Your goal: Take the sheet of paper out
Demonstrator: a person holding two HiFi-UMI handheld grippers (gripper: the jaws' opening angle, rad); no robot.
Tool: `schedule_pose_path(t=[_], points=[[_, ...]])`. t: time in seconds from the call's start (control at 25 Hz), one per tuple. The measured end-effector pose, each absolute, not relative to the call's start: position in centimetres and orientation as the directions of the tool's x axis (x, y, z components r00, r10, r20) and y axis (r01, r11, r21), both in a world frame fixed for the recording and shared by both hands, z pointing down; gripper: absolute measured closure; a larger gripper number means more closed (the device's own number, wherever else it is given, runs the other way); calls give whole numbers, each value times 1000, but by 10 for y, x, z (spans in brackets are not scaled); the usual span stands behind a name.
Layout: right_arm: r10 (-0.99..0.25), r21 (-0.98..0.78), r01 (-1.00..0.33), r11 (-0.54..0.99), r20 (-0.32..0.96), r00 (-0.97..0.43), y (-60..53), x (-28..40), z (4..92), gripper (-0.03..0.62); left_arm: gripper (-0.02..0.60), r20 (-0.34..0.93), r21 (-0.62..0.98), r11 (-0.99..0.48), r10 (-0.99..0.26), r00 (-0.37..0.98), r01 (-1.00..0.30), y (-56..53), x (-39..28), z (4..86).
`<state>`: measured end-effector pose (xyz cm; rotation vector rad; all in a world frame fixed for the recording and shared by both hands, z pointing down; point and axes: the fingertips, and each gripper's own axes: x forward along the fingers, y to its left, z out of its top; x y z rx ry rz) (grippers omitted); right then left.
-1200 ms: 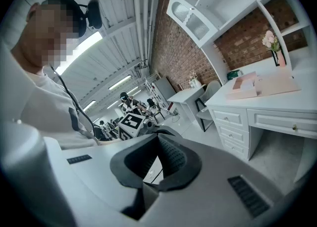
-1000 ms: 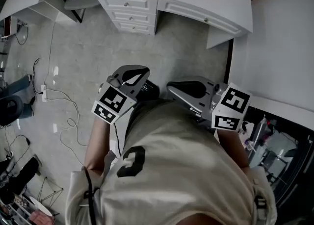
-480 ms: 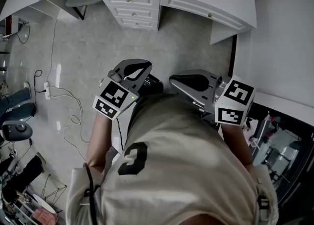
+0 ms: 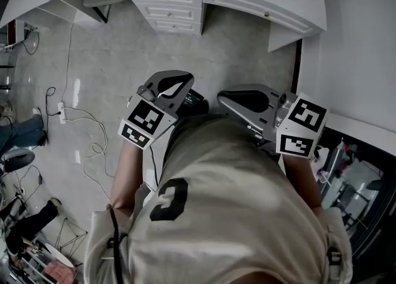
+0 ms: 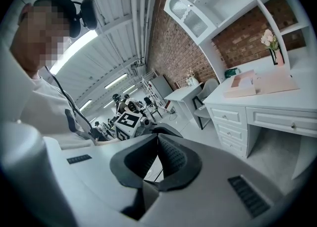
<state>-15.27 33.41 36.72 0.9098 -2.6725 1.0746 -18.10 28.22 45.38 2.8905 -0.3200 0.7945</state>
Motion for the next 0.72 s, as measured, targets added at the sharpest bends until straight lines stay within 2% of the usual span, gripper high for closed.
schedule_pose_path(t=[0.72], points=[[-536, -599, -591, 540, 297, -790, 320, -148, 363, 566, 566, 520, 27, -979, -160, 839, -203, 271, -180, 448]])
